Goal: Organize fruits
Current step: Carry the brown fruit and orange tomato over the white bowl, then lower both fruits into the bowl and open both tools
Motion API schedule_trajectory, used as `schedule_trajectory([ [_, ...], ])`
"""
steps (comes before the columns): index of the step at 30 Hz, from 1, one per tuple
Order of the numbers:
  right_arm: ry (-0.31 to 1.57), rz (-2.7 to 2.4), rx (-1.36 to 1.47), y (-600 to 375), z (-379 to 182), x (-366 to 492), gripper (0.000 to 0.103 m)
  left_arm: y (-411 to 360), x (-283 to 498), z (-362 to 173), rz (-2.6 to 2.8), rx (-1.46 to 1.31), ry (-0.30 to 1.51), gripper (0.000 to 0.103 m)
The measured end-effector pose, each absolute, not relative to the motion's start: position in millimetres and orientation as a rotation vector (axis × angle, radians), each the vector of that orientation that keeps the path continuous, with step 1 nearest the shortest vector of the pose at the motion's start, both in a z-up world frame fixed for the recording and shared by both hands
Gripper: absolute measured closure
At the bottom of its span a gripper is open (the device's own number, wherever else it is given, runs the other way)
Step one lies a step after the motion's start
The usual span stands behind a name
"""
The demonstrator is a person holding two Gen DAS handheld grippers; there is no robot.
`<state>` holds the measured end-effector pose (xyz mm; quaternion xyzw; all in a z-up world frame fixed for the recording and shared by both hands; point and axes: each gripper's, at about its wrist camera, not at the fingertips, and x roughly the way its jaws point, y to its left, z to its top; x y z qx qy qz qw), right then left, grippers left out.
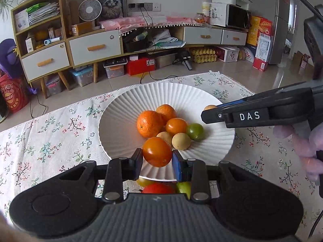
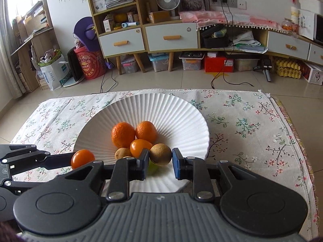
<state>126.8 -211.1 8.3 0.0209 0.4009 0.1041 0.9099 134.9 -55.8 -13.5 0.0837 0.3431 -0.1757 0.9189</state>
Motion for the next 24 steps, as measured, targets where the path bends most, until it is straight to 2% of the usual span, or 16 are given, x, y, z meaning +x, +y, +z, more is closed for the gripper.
schedule_trajectory([
  [17, 0.847, 0.181, -0.018, -212, 0, 134, 0.081, -59, 153, -16, -0.318, 0.198, 0.744, 0.072],
  [24, 0.838, 0.193, -0.019, -211, 1, 131, 0.074, -55, 151, -12, -0.316, 0.192, 0.729, 0.071],
])
